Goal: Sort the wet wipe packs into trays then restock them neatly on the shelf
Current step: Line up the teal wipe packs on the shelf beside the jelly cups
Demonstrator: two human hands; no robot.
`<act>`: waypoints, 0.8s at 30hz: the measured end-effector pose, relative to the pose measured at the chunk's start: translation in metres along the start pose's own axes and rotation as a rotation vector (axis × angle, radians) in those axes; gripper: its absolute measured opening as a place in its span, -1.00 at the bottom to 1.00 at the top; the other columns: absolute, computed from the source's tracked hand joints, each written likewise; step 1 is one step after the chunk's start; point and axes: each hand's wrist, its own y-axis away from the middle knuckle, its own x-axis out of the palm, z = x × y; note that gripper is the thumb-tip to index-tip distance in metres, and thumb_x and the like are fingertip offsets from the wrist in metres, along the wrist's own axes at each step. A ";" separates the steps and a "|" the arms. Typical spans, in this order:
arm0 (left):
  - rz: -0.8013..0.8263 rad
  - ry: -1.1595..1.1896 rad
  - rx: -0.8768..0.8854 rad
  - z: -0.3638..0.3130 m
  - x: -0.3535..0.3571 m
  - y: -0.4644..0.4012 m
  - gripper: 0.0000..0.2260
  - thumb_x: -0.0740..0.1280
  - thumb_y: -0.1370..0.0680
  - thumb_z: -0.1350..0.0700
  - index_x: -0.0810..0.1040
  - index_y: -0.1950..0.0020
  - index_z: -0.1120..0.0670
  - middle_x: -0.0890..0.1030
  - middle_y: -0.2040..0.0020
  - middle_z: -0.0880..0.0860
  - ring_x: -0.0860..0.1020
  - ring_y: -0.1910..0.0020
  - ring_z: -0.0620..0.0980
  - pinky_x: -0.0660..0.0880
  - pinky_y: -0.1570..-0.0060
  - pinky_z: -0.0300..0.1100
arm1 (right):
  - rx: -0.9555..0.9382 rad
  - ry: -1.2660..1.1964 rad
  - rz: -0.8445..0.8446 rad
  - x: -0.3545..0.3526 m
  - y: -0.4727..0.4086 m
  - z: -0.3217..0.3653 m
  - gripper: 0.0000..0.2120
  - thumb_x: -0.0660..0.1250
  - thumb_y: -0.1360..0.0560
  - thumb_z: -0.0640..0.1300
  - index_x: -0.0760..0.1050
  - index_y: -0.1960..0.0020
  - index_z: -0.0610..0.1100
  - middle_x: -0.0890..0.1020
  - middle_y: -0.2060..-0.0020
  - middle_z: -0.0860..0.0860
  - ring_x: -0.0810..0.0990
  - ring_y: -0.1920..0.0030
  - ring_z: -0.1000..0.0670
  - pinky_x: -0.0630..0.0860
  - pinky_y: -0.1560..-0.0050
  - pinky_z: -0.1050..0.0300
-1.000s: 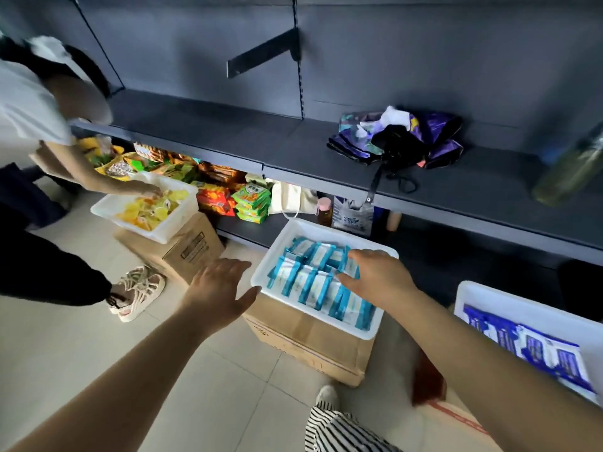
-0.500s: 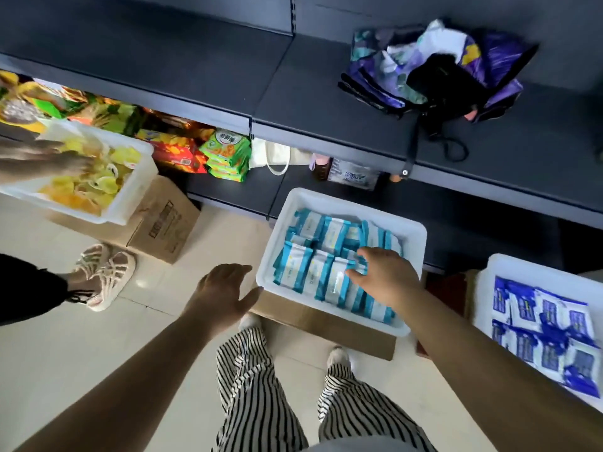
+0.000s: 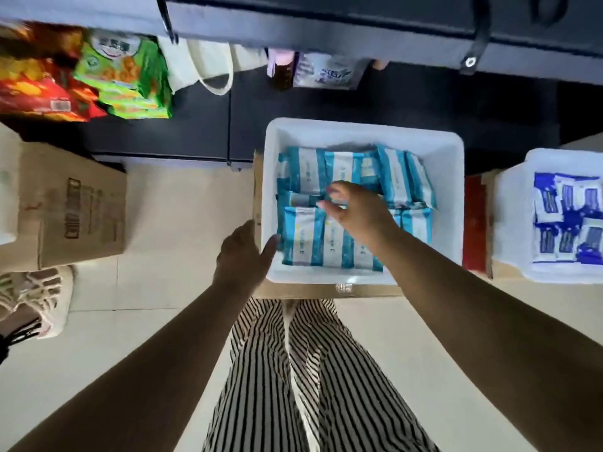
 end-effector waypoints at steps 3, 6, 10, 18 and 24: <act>0.040 0.118 -0.134 0.018 0.034 -0.030 -0.44 0.04 -0.59 -0.15 0.16 -0.47 0.17 0.30 -0.43 0.20 0.25 -0.41 0.16 0.18 -0.37 0.02 | 0.000 0.010 0.104 0.028 -0.051 -0.012 -0.56 0.28 -0.53 0.00 0.39 -0.33 -0.19 0.50 -0.28 -0.09 0.45 -0.28 -0.06 0.35 -0.22 0.18; 0.077 0.225 -0.208 0.030 0.073 -0.047 -0.43 0.02 -0.59 -0.16 0.12 -0.49 0.17 0.29 -0.43 0.22 0.28 -0.39 0.20 0.22 -0.36 0.04 | -0.018 0.114 0.259 0.062 -0.085 -0.030 -0.58 0.31 -0.51 0.00 0.42 -0.29 -0.20 0.53 -0.22 -0.13 0.50 -0.21 -0.09 0.41 -0.16 0.12; 0.096 0.386 -0.253 0.037 0.102 -0.047 -0.52 0.02 -0.60 -0.14 0.10 -0.44 0.07 0.38 -0.34 0.27 0.37 -0.29 0.29 0.31 -0.28 0.15 | -0.039 0.062 0.300 0.087 -0.093 -0.042 -0.68 0.36 -0.48 -0.04 0.48 -0.11 -0.24 0.59 0.05 -0.13 0.52 0.07 -0.05 0.35 0.17 0.15; 0.037 0.417 -0.183 0.046 0.109 -0.048 -0.56 -0.03 -0.60 -0.15 0.12 -0.40 0.04 0.43 -0.30 0.24 0.41 -0.24 0.30 0.35 -0.23 0.18 | 0.002 0.276 0.563 0.086 -0.082 -0.052 -0.78 0.42 -0.43 -0.08 0.44 0.11 -0.18 0.55 0.18 -0.04 0.51 0.25 0.01 0.31 0.41 0.29; -0.085 0.233 -0.248 0.034 0.099 -0.037 -0.48 0.03 -0.60 -0.14 0.11 -0.48 0.10 0.17 -0.46 0.16 0.15 -0.43 0.15 0.12 -0.37 0.06 | 0.234 -0.356 0.381 0.058 -0.058 -0.077 -0.83 0.35 -0.48 -0.27 0.49 -0.07 -0.20 0.60 0.08 -0.08 0.60 0.19 0.00 0.59 0.19 0.25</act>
